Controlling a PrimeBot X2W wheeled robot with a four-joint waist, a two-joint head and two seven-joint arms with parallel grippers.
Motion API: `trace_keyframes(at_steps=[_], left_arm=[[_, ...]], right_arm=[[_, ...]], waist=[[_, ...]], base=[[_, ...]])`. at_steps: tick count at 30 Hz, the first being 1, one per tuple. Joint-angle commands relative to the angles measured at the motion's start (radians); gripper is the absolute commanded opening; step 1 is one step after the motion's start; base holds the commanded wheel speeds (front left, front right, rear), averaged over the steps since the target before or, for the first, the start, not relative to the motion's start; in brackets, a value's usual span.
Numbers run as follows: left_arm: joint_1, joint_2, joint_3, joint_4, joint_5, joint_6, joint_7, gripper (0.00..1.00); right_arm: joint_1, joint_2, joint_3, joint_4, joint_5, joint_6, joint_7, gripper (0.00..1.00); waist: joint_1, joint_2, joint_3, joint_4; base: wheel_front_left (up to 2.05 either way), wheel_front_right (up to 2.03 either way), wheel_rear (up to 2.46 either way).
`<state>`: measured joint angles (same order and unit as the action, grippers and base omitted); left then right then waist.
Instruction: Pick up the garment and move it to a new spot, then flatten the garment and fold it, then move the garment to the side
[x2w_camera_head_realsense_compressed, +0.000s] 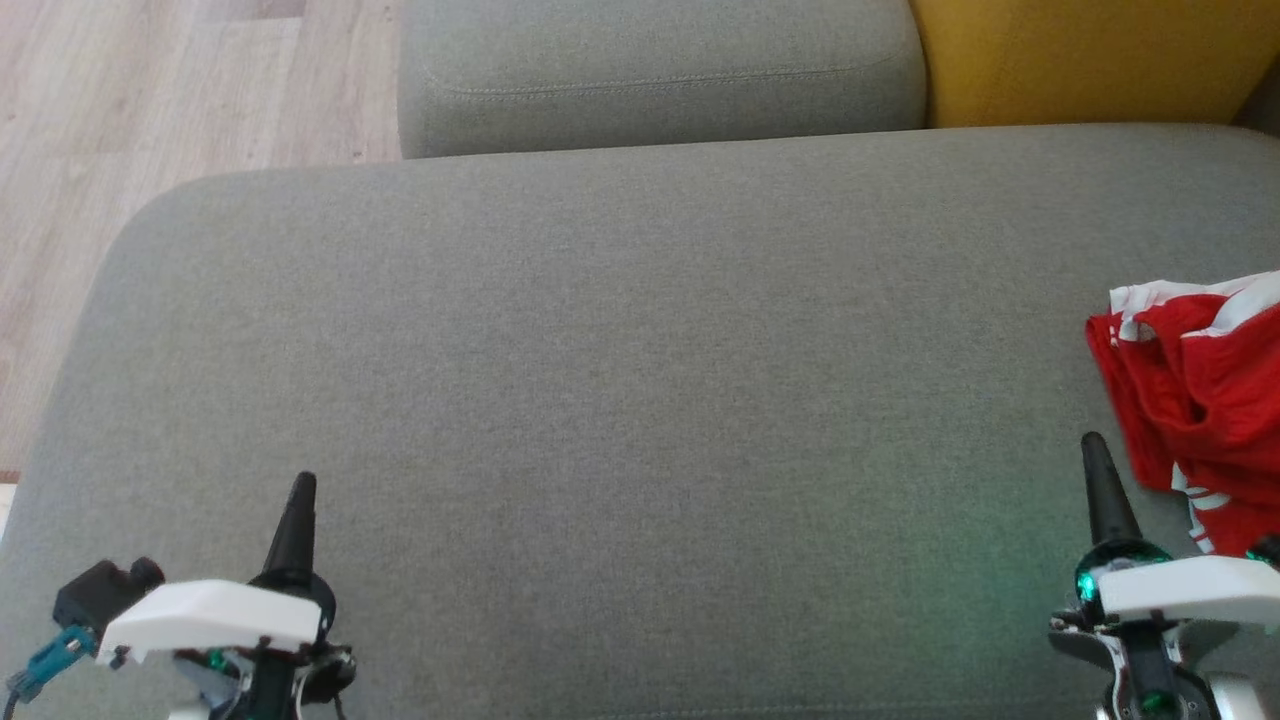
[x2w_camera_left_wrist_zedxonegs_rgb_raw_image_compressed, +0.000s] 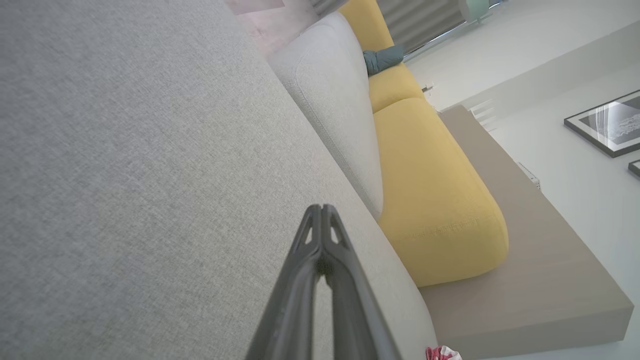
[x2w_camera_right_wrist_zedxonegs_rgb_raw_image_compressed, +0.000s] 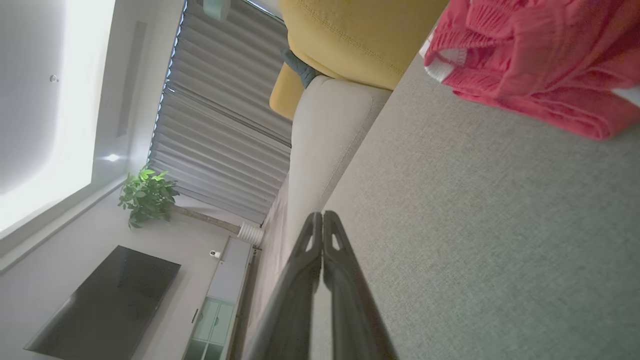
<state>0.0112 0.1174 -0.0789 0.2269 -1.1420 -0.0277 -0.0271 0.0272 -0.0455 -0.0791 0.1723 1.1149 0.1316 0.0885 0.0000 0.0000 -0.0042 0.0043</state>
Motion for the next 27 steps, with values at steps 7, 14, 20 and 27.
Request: trace_keyframes(at_steps=[7, 14, 20, 27], left_arm=[[-0.067, -0.003, 0.059, -0.021, -0.095, -0.024, 0.023, 0.0], [-0.077, -0.011, 0.079, -0.013, -0.174, -0.039, 0.041, 0.0], [-0.084, -0.017, 0.094, -0.008, -0.23, -0.051, 0.055, 0.0], [-0.094, -0.026, 0.115, 0.0, -0.308, -0.066, 0.073, 0.0]], right_arm=[[-0.067, -0.019, 0.005, -0.014, 0.101, -0.001, 0.0, 0.0], [-0.08, -0.019, 0.001, 0.003, 0.182, -0.001, 0.002, 0.0], [-0.09, -0.019, -0.002, 0.015, 0.24, -0.001, 0.003, 0.0], [-0.103, -0.019, -0.006, 0.032, 0.321, -0.001, 0.005, 0.0]], waist=[[0.0, 0.0, 0.001, -0.001], [0.0, 0.0, 0.002, -0.001], [0.0, 0.0, 0.003, -0.002], [0.0, 0.0, 0.005, -0.003]], base=[[0.0, 0.0, 0.0], [0.0, 0.0, 0.0], [0.0, 0.0, 0.0], [0.0, 0.0, 0.0]])
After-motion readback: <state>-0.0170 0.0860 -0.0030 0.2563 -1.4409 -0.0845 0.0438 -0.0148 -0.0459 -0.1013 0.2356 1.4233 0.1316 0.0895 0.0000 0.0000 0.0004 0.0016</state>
